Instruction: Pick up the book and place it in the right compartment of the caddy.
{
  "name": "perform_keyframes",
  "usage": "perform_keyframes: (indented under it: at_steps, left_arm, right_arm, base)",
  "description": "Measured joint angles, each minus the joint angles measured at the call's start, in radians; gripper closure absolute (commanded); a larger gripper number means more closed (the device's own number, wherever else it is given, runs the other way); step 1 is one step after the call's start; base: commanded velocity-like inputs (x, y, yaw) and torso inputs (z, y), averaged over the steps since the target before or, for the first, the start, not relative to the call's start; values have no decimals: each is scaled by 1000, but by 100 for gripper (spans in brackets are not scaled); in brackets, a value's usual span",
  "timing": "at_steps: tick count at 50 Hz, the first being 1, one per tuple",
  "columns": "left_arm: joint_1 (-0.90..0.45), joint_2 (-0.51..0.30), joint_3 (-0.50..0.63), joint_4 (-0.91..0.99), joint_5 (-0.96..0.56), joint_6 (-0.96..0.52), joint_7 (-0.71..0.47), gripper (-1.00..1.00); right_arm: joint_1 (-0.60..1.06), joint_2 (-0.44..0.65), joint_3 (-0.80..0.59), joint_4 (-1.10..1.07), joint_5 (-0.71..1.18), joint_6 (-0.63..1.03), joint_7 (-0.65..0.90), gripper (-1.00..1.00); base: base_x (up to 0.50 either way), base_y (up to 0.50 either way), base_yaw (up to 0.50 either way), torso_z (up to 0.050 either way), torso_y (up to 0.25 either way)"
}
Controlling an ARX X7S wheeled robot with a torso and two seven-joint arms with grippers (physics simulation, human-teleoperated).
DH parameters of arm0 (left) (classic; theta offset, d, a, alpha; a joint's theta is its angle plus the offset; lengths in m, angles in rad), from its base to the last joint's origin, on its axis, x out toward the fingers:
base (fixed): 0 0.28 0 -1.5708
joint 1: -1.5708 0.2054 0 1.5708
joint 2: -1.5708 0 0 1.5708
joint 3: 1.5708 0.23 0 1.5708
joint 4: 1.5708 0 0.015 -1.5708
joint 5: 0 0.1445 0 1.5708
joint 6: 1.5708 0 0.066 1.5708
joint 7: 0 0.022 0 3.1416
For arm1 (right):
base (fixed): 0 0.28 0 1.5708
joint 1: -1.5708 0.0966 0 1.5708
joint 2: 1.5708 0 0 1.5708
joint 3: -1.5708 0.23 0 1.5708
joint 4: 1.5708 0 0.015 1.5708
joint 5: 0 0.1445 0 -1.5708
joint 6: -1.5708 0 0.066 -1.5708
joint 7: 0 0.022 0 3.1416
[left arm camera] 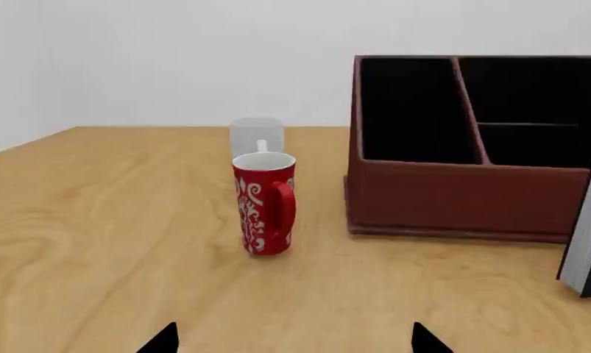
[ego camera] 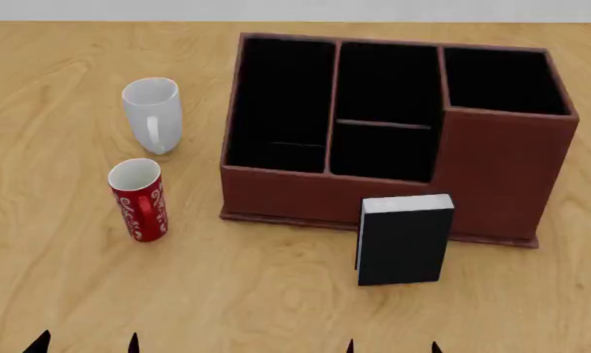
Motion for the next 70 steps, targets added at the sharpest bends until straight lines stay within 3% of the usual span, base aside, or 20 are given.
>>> perform_keyframes:
  at_steps: [14, 25, 35, 43, 70]
  left_arm:
    - [27, -34, 48, 52, -23, 16, -8, -100]
    - [-31, -66, 44, 301, -83, -141, -33, -100]
    - [-99, -100, 53, 377, -83, -197, -55, -100]
    - [-118, -120, 70, 396, -73, -199, -65, -100]
    - [-129, -149, 102, 442, -55, -227, -115, -100]
  right_arm:
    - [-31, 37, -32, -165, 10, 65, 42, -100]
    - [25, 74, -40, -458, -2, 286, 71, -100]
    - [61, 94, -49, -560, 10, 364, 82, -100]
    - [64, 111, -35, -603, 44, 383, 79, -100]
    - [81, 163, -49, -557, 78, 379, 71, -100]
  base:
    - [0, 0, 0, 36, 0]
    - [0, 0, 0, 50, 0]
    - [0, -159, 0, 50, 0]
    - [0, -500, 0, 50, 0]
    - [64, -485, 0, 0, 0]
